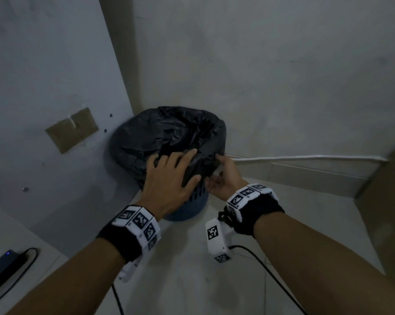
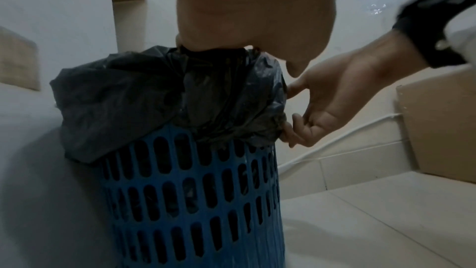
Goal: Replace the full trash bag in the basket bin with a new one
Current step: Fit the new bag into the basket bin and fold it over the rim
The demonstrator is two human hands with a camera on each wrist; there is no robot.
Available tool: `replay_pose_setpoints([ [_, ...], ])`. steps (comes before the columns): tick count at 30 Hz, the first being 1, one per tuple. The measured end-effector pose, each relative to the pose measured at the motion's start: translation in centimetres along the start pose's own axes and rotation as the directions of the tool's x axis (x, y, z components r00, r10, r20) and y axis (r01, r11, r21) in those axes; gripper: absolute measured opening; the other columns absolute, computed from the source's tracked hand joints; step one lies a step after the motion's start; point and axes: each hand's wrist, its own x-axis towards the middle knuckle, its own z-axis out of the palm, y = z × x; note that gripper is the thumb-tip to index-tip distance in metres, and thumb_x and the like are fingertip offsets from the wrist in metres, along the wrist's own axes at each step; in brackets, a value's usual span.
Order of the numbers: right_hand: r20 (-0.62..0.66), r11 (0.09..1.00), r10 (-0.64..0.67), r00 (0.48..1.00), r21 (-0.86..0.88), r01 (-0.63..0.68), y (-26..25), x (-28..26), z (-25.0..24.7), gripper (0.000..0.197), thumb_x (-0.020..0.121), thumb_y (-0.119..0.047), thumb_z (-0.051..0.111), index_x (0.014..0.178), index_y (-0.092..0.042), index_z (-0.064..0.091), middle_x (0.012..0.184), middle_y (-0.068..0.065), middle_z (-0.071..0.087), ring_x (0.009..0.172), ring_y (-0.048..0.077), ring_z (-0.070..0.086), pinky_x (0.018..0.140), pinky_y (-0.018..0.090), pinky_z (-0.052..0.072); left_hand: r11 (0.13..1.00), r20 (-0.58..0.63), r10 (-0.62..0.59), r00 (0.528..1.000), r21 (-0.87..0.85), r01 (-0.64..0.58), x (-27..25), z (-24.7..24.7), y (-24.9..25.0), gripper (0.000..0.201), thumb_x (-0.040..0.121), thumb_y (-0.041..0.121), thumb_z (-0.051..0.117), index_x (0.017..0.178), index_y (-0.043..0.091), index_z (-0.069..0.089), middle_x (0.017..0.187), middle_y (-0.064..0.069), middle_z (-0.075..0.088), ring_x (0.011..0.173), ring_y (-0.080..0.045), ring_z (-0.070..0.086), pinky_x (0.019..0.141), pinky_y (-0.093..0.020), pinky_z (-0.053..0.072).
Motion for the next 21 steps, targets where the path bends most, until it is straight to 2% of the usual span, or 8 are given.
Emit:
replay_pose_setpoints([
  [3,-0.016,0.996,-0.046,0.999,-0.076,0.045,-0.5,0.3,0.0,0.023,0.094,-0.03,0.049,0.084,-0.011,0.058,0.071,0.006,0.061,0.059,0.016,0.05,0.054,0.025,0.037,0.997,-0.026,-0.031,0.999,0.068,0.033,0.2,0.8,-0.4,0.063,0.087,0.062,0.034,0.139,0.028,0.042,0.11,-0.001,0.057,0.097,-0.024,0.056,0.09,-0.04,0.026],
  [5,-0.008,0.992,-0.059,0.998,-0.115,0.058,-0.6,0.4,-0.2,0.022,0.095,-0.025,0.046,0.078,-0.013,0.055,0.053,0.001,0.058,0.047,0.012,0.049,0.048,0.021,0.038,0.996,-0.058,-0.037,0.998,0.076,0.041,0.2,1.0,-0.8,0.06,0.086,0.065,0.034,0.132,0.029,0.049,0.105,0.0,0.058,0.095,-0.024,0.057,0.089,-0.038,0.025],
  [6,-0.009,0.99,-0.06,0.998,-0.128,0.058,-0.5,0.5,-0.3,0.022,0.095,-0.022,0.046,0.076,-0.013,0.054,0.05,0.0,0.055,0.044,0.01,0.047,0.046,0.02,0.038,0.997,-0.073,-0.043,0.996,0.062,0.047,0.2,0.9,-1.0,0.057,0.086,0.065,0.034,0.127,0.029,0.053,0.103,0.0,0.059,0.094,-0.024,0.057,0.089,-0.037,0.024],
  [10,-0.035,0.996,-0.049,0.998,-0.082,0.046,-0.4,0.5,-0.7,0.018,0.093,-0.023,0.048,0.083,-0.01,0.057,0.079,0.009,0.056,0.068,0.02,0.051,0.066,0.03,0.046,0.996,-0.096,-0.083,0.992,-0.053,0.078,0.0,0.3,-2.5,0.046,0.089,0.061,0.034,0.109,0.029,0.06,0.097,0.004,0.063,0.096,-0.022,0.057,0.094,-0.04,0.026],
  [14,-0.028,0.994,-0.074,0.997,0.076,0.076,-0.8,0.1,-0.4,0.022,0.094,-0.022,0.047,0.076,-0.009,0.049,0.08,0.012,0.055,0.075,0.025,0.053,0.092,0.038,0.048,0.996,-0.098,-0.046,0.994,-0.078,0.039,-1.2,-0.3,-5.1,0.046,0.091,0.054,0.032,0.108,0.026,0.063,0.106,0.005,0.062,0.107,-0.023,0.053,0.107,-0.051,0.02],
  [16,-0.032,0.997,-0.062,0.998,0.035,0.063,-0.5,0.2,-0.3,0.018,0.095,-0.017,0.043,0.08,-0.009,0.048,0.079,0.012,0.056,0.07,0.024,0.054,0.078,0.035,0.051,0.997,-0.129,-0.042,0.991,-0.066,0.034,-1.9,-0.8,-6.2,0.042,0.09,0.046,0.034,0.102,0.022,0.066,0.108,0.002,0.061,0.109,-0.024,0.052,0.11,-0.057,0.015],
  [18,-0.04,0.998,-0.035,0.999,-0.057,0.033,-0.1,0.5,-0.1,0.018,0.096,-0.015,0.041,0.082,-0.008,0.051,0.078,0.011,0.056,0.065,0.021,0.052,0.063,0.029,0.047,0.996,-0.166,-0.092,0.982,-0.032,0.088,-2.3,-1.2,-6.7,0.035,0.086,0.036,0.036,0.092,0.019,0.065,0.106,-0.001,0.06,0.107,-0.026,0.051,0.11,-0.062,0.012],
  [21,-0.046,0.986,0.006,0.999,-0.165,-0.013,0.7,0.9,0.2,0.029,0.099,-0.015,0.038,0.075,-0.006,0.05,0.074,0.01,0.053,0.062,0.019,0.046,0.061,0.026,0.04,0.985,-0.228,-0.173,0.958,-0.032,0.171,-2.2,-1.8,-6.2,0.033,0.085,0.03,0.034,0.093,0.016,0.062,0.111,-0.006,0.058,0.108,-0.03,0.05,0.109,-0.062,0.017],
])
